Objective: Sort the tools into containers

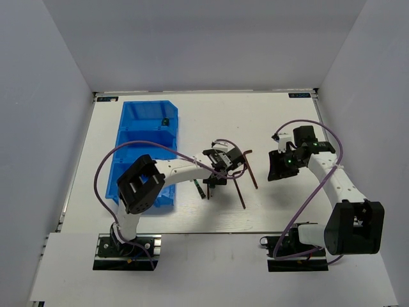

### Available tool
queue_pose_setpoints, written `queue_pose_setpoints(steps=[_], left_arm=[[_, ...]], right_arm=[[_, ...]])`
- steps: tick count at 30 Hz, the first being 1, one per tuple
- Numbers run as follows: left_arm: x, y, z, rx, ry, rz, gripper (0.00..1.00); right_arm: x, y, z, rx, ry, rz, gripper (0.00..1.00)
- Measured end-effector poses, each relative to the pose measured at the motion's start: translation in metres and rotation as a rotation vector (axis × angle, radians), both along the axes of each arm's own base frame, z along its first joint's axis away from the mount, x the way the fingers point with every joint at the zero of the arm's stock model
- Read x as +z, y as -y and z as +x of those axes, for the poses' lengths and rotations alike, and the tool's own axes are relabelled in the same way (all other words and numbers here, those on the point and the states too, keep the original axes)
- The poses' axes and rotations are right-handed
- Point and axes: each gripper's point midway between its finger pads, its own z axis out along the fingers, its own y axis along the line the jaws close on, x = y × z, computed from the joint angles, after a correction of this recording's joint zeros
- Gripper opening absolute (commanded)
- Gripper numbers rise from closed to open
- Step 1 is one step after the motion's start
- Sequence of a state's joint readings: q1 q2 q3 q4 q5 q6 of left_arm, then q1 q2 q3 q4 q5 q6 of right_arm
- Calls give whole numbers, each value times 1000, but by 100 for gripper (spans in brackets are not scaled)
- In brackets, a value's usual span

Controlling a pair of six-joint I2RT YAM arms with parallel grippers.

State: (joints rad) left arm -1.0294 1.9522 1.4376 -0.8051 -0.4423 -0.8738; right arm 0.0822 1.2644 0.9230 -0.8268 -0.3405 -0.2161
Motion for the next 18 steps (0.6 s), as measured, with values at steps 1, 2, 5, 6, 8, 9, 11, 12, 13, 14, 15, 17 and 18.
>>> queue_pose_setpoints(steps=[1,2,5,6,8,9,11,12,13,14,15,17,18], left_arm=[[-3,0,0,0,-4,6,50],[-6,0,1,1,-8,13,50],[-16,-1,0,2,-22,34,47],[-19,-1,0,2,-26,39,46],[-23,0,2,2,-32,46,45],[-23,3,3,2,-32,41,45],[-23,7,5,1,-30,33,45],[-23,8,5,-1,-29,30,44],[-23,9,5,-3,-29,28,42],[-23,9,5,-6,-30,28,34],[-23,10,5,-9,-31,25,30],[-23,12,6,-18,-31,19,25],[-23,13,7,-23,-33,13,25]], right_arm=[[-1,0,-1,-2,-2,1,49],[-1,1,-1,-3,-5,1,49],[-1,1,0,-8,-2,3,49],[-1,1,0,-8,-1,4,49],[-1,1,1,-11,0,4,49],[-1,2,1,-13,0,4,49],[-1,2,1,-15,0,4,49],[-1,2,1,-16,0,5,49],[-1,3,1,-18,0,5,49],[-1,3,1,-19,0,5,49],[-1,3,2,-21,0,5,49],[-1,4,2,-23,0,7,50],[-1,4,2,-24,0,7,50]])
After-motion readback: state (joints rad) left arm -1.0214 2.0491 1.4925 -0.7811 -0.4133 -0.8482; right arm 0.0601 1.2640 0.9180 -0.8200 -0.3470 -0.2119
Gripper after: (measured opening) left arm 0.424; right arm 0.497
